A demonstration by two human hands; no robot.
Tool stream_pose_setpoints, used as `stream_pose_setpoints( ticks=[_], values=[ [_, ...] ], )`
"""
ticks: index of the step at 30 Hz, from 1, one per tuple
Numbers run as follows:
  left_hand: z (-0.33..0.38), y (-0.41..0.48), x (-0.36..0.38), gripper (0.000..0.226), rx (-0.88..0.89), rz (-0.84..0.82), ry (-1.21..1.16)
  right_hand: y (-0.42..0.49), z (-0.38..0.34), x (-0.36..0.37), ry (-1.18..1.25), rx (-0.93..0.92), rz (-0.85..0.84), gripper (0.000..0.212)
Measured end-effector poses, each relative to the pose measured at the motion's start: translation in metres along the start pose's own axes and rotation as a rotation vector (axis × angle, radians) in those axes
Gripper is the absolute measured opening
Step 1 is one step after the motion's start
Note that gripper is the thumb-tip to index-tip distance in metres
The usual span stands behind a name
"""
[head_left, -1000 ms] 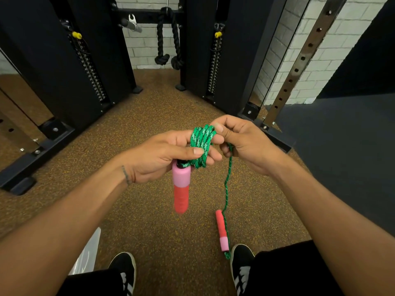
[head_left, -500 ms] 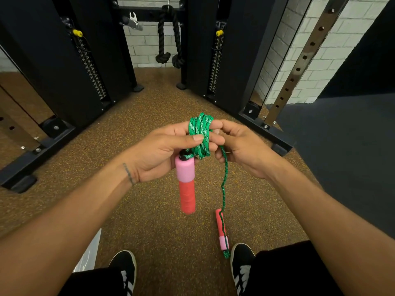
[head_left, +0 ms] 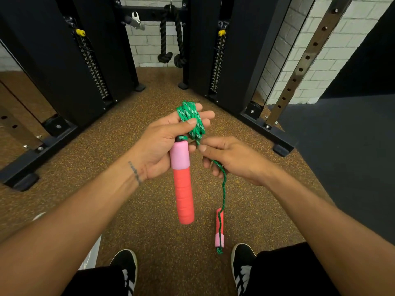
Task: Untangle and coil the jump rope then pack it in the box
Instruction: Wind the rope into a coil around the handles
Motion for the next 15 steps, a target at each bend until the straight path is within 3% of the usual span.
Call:
stream_pose_setpoints(
  ticks=[8, 15],
  values=[
    [0.001, 0.001, -0.004, 0.037, -0.029, 0.079, 0.194, -0.009, -0.012, -0.008, -0.102, -0.062, 0.014, 0.016],
    [-0.006, -0.002, -0.002, 0.037, -0.096, -0.005, 0.503, -0.014, -0.017, -0.018, 0.086, -0.156, -0.001, 0.01]
  ],
)
Point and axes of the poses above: each hand's wrist, its own y-axis towards the middle knuckle, its own x-axis out of the palm, z = x × y, the point moved 2 cm from there along y, towards the middle knuckle, and after that the axes turned 1 degree about -x, right-handed, at the moved point
